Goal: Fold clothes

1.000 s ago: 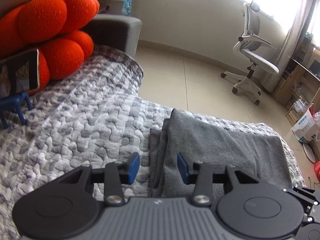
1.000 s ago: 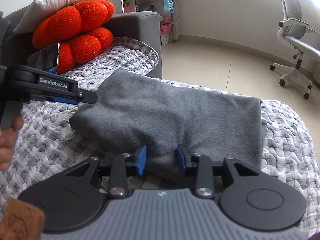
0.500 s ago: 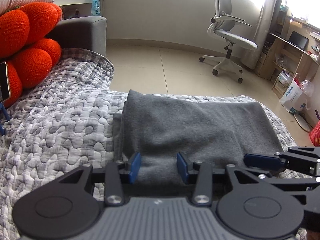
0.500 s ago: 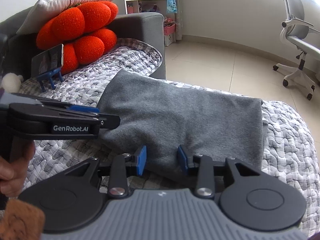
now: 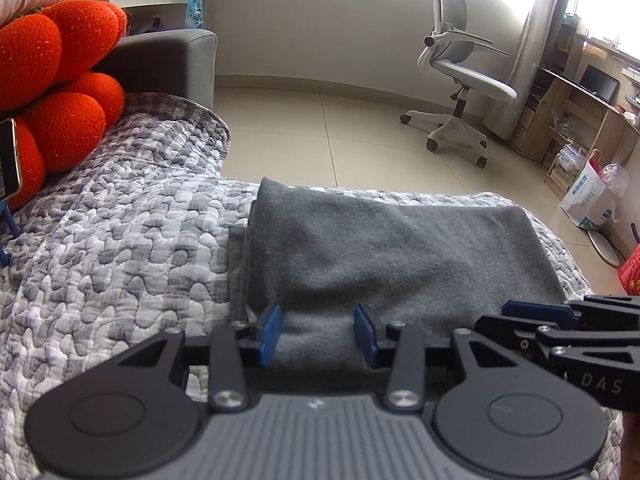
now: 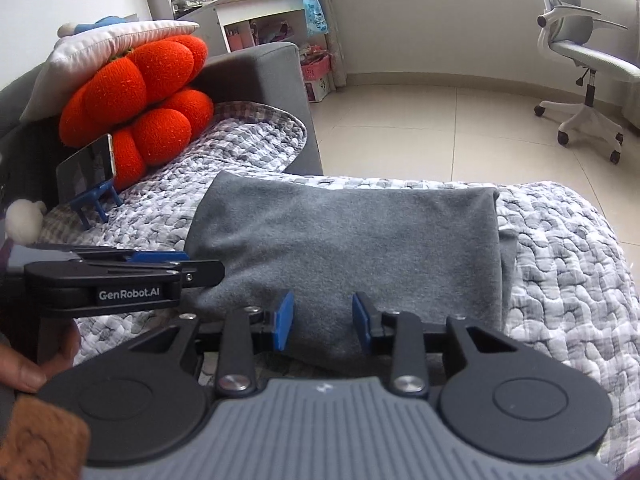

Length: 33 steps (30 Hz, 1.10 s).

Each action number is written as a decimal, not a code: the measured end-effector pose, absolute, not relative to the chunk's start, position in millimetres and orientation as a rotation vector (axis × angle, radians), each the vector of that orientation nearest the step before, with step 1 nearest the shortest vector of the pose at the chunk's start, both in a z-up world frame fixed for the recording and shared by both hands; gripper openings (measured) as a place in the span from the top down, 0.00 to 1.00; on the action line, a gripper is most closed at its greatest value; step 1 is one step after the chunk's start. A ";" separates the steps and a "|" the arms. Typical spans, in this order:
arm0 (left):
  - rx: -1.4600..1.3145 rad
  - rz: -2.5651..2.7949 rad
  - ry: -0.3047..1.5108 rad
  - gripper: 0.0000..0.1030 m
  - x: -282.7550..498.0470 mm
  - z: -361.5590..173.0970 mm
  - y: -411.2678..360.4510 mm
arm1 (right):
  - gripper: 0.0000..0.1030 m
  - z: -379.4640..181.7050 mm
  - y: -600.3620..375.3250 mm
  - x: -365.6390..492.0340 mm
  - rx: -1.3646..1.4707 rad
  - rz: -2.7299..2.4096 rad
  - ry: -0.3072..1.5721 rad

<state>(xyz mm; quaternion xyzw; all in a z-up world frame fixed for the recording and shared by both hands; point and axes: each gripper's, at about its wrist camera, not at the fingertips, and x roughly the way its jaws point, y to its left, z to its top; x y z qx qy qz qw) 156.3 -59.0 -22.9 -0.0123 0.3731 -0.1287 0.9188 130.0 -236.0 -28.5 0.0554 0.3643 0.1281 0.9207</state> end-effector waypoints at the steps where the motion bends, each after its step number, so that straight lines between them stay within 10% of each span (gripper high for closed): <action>1: -0.020 -0.265 0.766 0.59 156.2 -23.0 -59.8 | 0.65 -31.2 -236.7 132.1 0.120 0.260 0.761; 33: -0.217 -0.248 0.712 0.64 229.8 -26.6 -51.4 | 0.63 -40.4 -265.5 192.7 0.159 0.166 0.615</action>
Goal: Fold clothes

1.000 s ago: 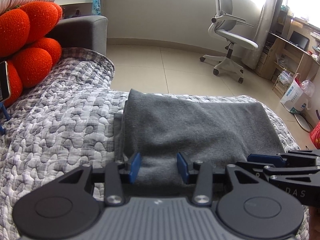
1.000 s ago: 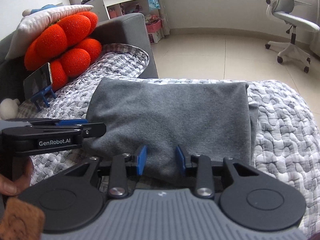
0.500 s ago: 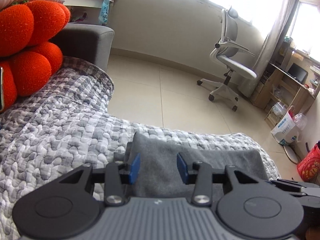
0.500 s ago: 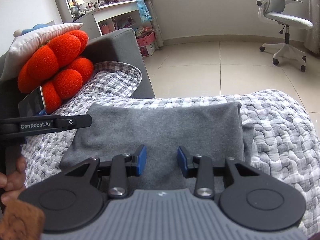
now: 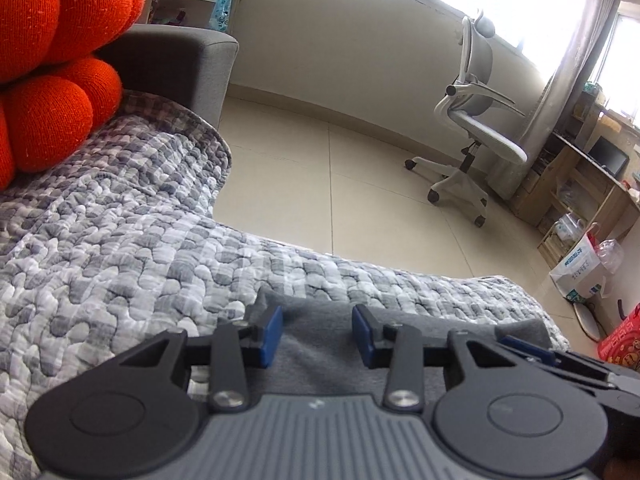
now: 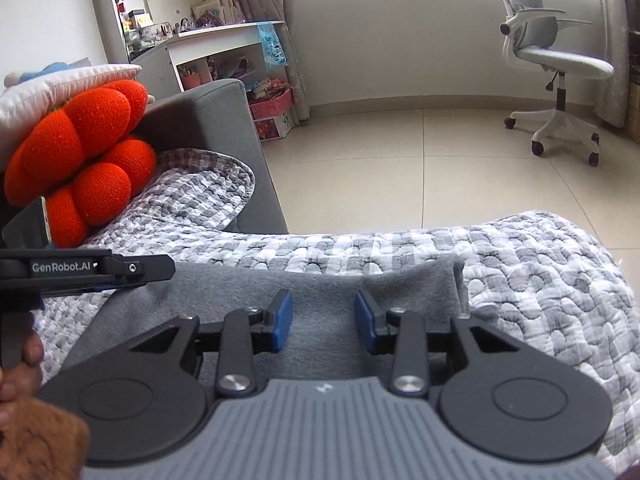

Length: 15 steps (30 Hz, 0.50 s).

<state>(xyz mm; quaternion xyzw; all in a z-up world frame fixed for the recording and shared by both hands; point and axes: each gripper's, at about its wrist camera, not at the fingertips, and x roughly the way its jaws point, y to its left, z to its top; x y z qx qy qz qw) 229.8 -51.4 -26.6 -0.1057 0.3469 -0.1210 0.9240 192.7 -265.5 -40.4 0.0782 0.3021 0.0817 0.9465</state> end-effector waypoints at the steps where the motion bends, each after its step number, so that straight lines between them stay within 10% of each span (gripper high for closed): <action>1: -0.207 -0.240 0.716 0.65 229.4 -27.8 -51.7 | 0.63 -40.7 -266.3 192.8 0.152 0.160 0.613; 15: -0.214 -0.230 0.740 0.65 229.6 -32.5 -40.3 | 0.71 -43.3 -281.7 194.1 0.170 0.147 0.618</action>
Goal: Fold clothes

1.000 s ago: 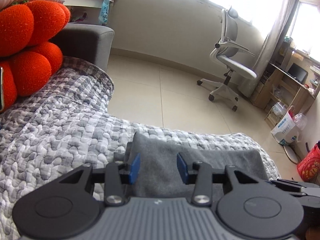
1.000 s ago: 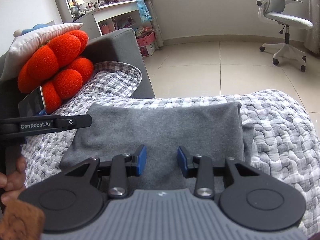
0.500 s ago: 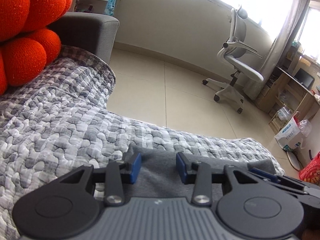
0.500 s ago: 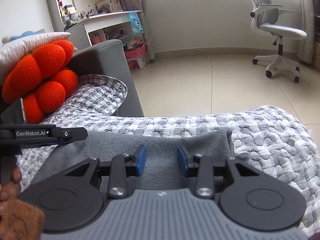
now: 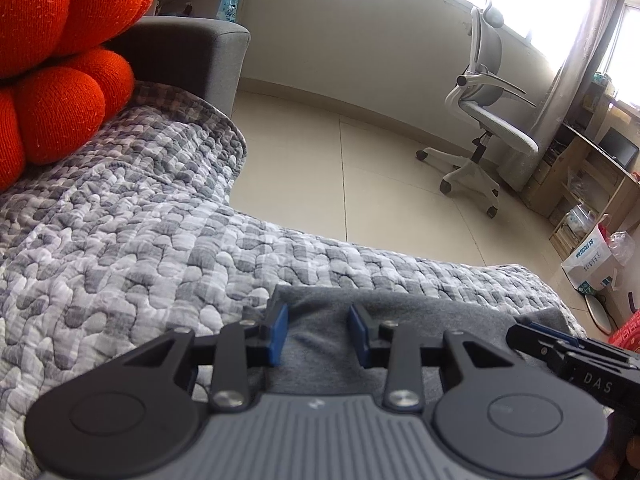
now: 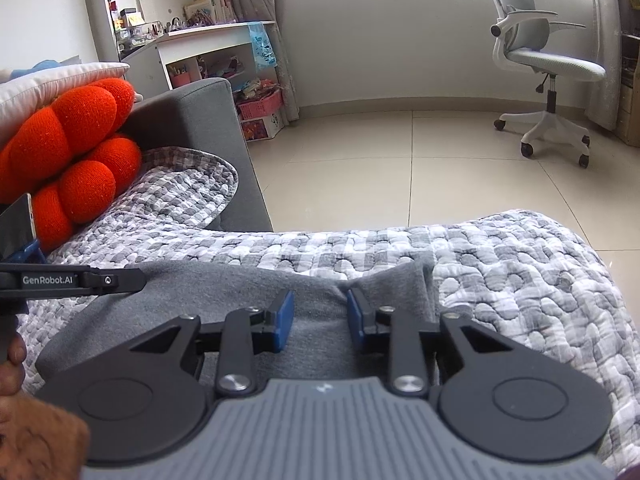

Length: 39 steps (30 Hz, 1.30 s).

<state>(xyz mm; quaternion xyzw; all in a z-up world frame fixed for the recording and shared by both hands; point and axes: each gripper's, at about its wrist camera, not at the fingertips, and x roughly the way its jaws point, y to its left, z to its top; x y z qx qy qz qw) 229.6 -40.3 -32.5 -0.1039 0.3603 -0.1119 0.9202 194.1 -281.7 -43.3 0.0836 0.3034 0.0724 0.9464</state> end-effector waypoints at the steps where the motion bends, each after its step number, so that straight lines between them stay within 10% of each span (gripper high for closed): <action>1: -0.225 -0.231 0.745 0.65 229.9 -32.2 -37.7 | 0.70 -39.8 -283.6 193.0 0.180 0.141 0.612; 39: -0.409 -0.237 0.839 0.55 217.9 -17.4 10.1 | 0.50 -23.9 -349.0 171.5 0.434 0.007 0.720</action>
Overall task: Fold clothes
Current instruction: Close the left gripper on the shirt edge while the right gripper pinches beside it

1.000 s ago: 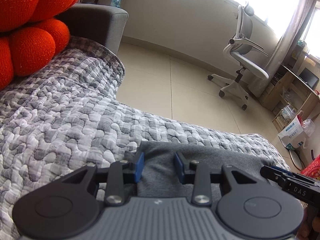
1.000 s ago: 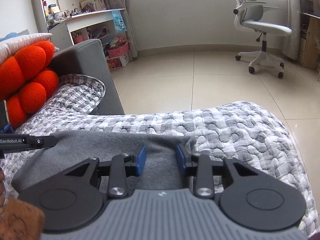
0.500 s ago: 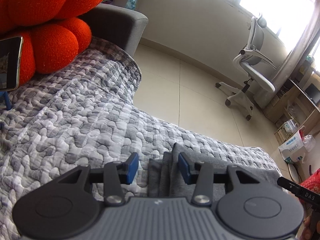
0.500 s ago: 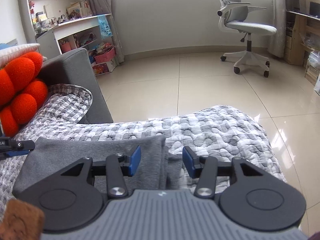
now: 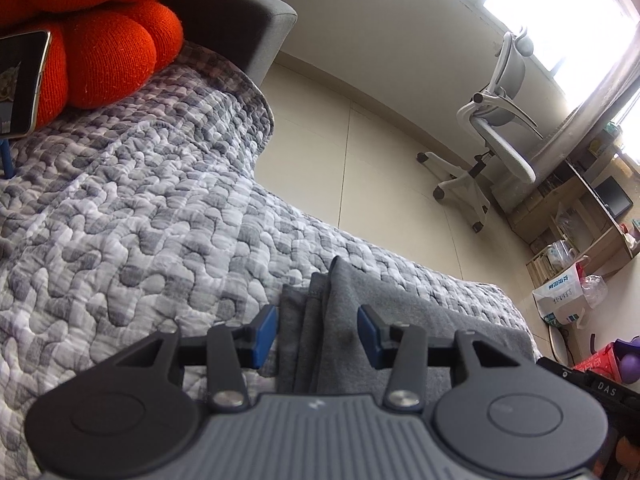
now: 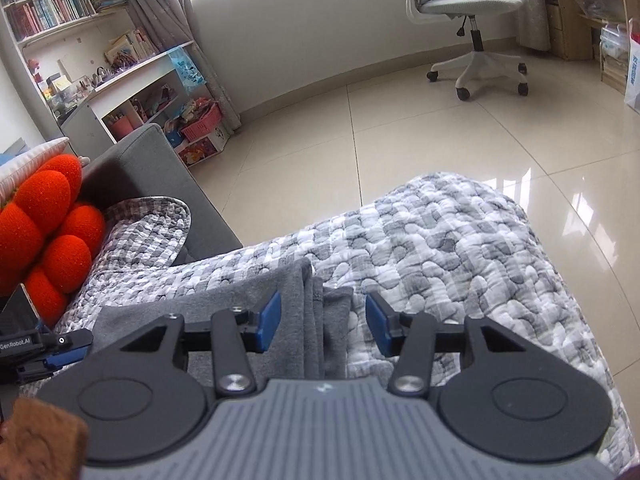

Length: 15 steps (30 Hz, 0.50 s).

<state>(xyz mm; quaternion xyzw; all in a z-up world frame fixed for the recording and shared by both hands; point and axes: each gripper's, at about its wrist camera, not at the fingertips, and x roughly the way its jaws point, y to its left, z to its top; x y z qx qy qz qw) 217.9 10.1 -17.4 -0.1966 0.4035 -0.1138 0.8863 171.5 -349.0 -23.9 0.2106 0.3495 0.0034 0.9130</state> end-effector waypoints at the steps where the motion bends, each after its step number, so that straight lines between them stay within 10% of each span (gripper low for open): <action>1: -0.411 -0.238 0.844 0.55 217.8 -17.7 10.1 | 0.49 -26.3 -350.0 172.2 0.447 0.011 0.740; 15: -0.501 -0.292 0.908 0.48 221.3 -27.9 16.4 | 0.38 -39.5 -358.0 170.4 0.558 0.085 0.828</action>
